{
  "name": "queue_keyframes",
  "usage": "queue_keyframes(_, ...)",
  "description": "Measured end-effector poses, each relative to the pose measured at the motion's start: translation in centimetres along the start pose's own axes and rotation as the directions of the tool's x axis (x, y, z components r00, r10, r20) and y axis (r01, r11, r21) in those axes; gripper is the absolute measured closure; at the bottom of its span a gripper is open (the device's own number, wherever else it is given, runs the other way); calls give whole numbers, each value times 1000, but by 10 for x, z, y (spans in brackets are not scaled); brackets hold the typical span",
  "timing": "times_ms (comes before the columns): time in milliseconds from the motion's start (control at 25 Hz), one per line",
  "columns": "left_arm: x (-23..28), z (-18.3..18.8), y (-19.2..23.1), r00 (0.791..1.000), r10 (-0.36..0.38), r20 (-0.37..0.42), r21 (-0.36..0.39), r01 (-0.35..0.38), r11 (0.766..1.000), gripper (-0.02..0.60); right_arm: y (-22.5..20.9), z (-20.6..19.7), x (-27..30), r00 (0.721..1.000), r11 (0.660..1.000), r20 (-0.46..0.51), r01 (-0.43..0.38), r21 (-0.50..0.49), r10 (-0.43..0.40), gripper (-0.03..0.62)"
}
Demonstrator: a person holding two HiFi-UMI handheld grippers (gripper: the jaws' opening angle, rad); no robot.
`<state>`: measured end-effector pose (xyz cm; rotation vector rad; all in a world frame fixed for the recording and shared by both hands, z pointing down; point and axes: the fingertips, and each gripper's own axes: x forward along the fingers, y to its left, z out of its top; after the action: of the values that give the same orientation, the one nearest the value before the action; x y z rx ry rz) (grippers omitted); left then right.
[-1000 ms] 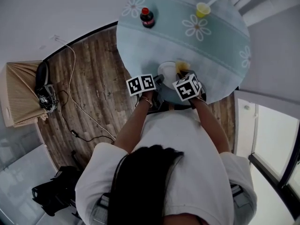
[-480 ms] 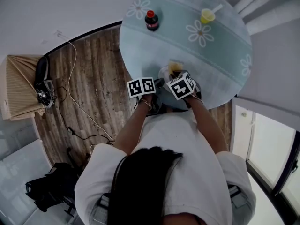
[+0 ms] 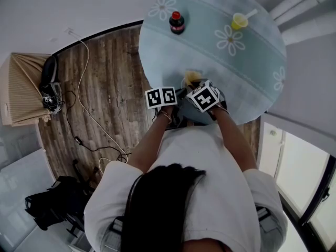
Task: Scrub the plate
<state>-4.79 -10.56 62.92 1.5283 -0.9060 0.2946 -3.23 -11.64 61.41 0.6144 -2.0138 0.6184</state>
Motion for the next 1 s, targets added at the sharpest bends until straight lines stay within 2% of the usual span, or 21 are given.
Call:
queue_keyframes(320, -1, 1, 1, 1000, 1, 7, -20, -1, 1000, 534, 16, -5, -5, 994, 993, -13, -110, -47, 110, 533)
queue_keyframes(440, -1, 0, 2, 1000, -2, 10, -29, 2, 1000, 534, 23, -11, -6, 990, 990, -7, -138, -31, 137, 533)
queue_keyframes(600, -1, 1, 2, 1000, -14, 17, -55, 15, 998, 537, 29, -17, -9, 988, 988, -1, -153, -11, 153, 533)
queue_keyframes(1000, -1, 0, 2, 1000, 0, 27, -48, 1, 999, 537, 37, -32, -15, 991, 990, -12, -137, -31, 137, 533)
